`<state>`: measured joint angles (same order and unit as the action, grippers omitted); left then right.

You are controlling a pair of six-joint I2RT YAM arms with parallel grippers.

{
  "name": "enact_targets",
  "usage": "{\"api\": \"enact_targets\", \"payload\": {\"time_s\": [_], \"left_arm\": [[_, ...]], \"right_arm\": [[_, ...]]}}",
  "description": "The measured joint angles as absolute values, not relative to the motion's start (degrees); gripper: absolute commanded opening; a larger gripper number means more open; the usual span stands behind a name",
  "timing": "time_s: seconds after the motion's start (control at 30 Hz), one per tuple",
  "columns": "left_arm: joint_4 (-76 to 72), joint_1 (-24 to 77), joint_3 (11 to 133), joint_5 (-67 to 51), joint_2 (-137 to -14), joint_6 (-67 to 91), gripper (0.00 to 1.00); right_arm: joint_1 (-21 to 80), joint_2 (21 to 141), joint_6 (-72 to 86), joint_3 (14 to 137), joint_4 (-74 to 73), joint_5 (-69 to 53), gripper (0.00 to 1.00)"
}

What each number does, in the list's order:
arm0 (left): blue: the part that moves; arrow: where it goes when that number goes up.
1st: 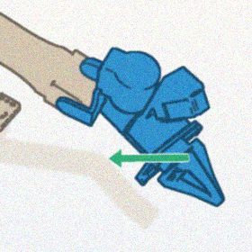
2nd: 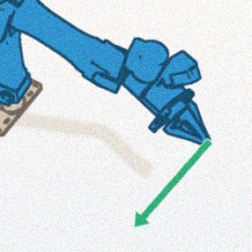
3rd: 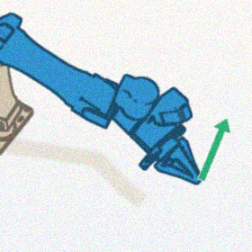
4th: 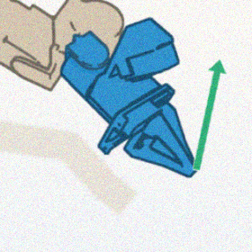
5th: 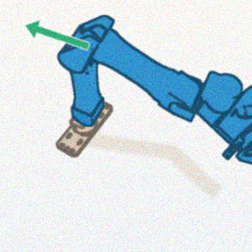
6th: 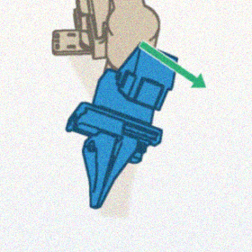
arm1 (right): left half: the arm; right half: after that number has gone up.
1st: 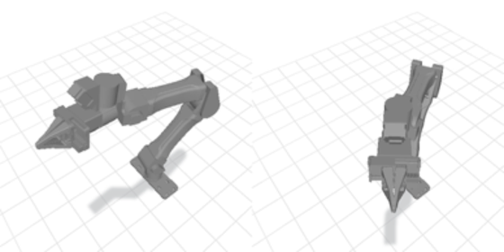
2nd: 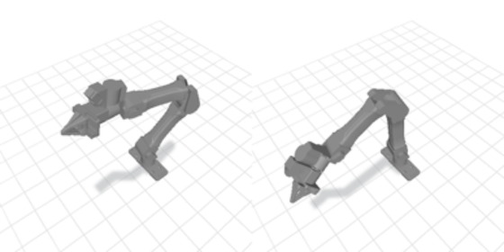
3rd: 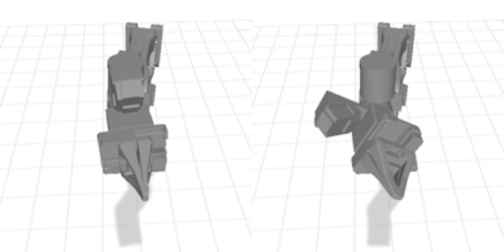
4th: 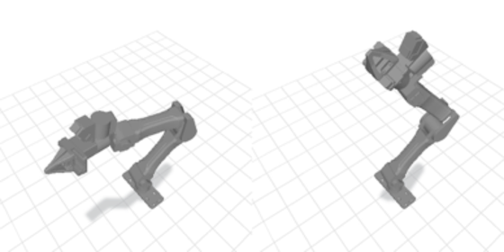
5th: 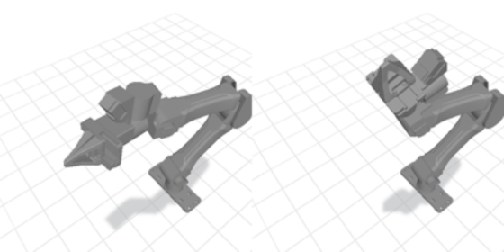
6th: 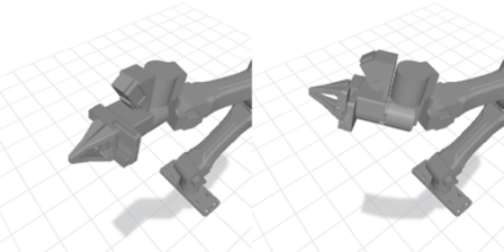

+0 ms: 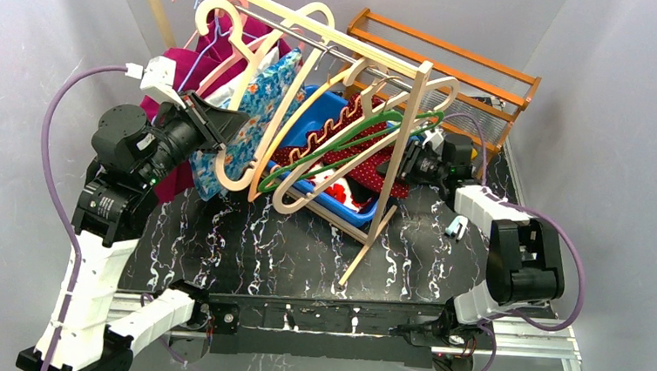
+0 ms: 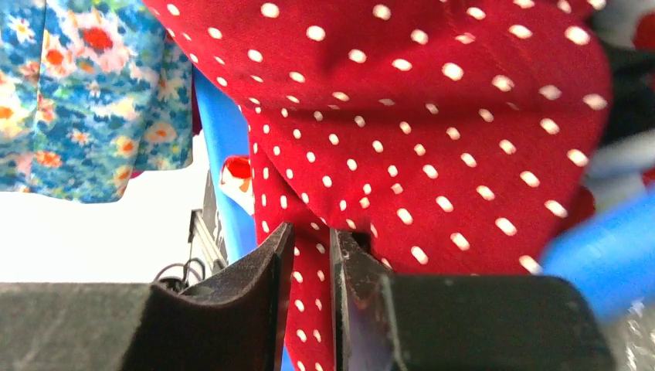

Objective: Remove the skirt from the hanger
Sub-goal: Move the bin to the center of the board.

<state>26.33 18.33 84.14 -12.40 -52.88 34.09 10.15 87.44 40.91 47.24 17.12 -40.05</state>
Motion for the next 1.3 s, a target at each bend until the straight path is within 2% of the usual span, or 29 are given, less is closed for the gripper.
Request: {"api": "enact_targets", "payload": {"time_s": [0.27,0.5,0.6,0.77,1.03,1.2,1.3], "left_arm": [[28.49,18.33,85.17,-14.33,-54.04,32.84,0.0],[32.12,18.33,90.11,-16.62,-56.55,29.5,0.0],[33.34,18.33,91.15,-17.19,-56.88,26.94,0.0],[35.05,18.33,92.01,-17.1,-57.34,23.22,0.0],[35.38,18.33,92.01,-17.12,-57.67,21.37,0.0],[35.35,18.33,91.98,-17.61,-57.65,21.26,0.0],[35.16,18.33,91.88,-18.24,-57.54,21.32,0.0]], "right_arm": [[21.76,96.64,49.69,49.45,37.12,-22.55,0.26],[25.54,104.66,53.63,53.52,48.12,-12.88,0.3],[25.76,103.02,52.99,52.58,46.89,-10.98,0.37],[25.41,97.71,48.23,51.7,37.65,-9.45,0.56],[21.63,94.91,41.89,56.05,23.7,-21.82,0.7],[15.9,87.02,40.42,50.59,20.05,-27.53,0.82],[12.58,84.23,40.03,49.25,16.16,-27.86,0.84]]}}
